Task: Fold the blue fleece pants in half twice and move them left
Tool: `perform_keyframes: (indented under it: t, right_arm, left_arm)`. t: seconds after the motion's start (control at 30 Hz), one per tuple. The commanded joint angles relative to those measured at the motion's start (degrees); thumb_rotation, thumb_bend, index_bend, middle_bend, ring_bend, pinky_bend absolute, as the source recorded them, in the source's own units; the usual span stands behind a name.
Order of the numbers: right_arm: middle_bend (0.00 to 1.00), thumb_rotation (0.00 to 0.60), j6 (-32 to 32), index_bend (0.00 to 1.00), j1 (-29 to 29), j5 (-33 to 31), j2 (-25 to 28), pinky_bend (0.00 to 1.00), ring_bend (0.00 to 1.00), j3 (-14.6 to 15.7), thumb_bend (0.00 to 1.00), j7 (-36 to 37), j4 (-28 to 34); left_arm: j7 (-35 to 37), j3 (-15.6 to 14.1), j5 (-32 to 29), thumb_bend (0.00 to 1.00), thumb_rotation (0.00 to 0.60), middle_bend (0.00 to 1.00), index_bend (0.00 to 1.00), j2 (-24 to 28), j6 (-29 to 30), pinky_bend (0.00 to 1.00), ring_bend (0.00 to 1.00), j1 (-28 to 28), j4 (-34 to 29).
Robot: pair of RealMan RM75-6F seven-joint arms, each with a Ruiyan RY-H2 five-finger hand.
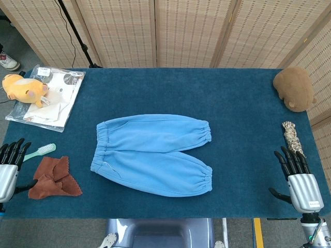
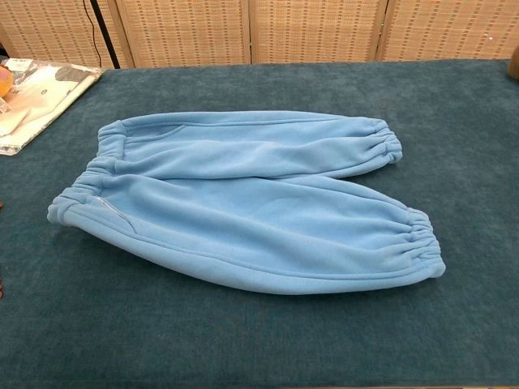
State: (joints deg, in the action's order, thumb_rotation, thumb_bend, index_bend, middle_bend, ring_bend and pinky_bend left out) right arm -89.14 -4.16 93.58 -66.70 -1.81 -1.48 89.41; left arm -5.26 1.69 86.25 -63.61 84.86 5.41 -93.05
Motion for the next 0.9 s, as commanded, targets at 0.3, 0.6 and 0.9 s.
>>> perform_keyframes:
  t: [0.3,0.6,0.9]
  right_arm:
    - [0.0,0.6,2.39,0.0,-1.48,2.68,-0.44,0.0,0.0,1.71,0.0,0.92,0.62]
    - [0.0,0.6,8.04,0.01,-5.72,6.78,-1.05,0.0,0.0,3.05,0.0,-1.45,2.09]
    - [0.0,0.6,13.8,0.05,-10.73,10.22,-4.19,0.0,0.0,3.33,0.0,-6.05,2.89]
  left_arm:
    - [0.25,0.08,0.14,0.0,0.6,0.0,0.0,0.15,-0.17,0.0,0.0,0.19,-0.27]
    - [0.45,0.3,-0.36,0.0,0.6,0.0,0.0,0.46,-0.46,0.0,0.0,0.31,-1.09]
    - [1.3,0.74,-1.84,0.0,0.6,0.0,0.0,0.9,-1.56,0.0,0.0,0.63,-1.46]
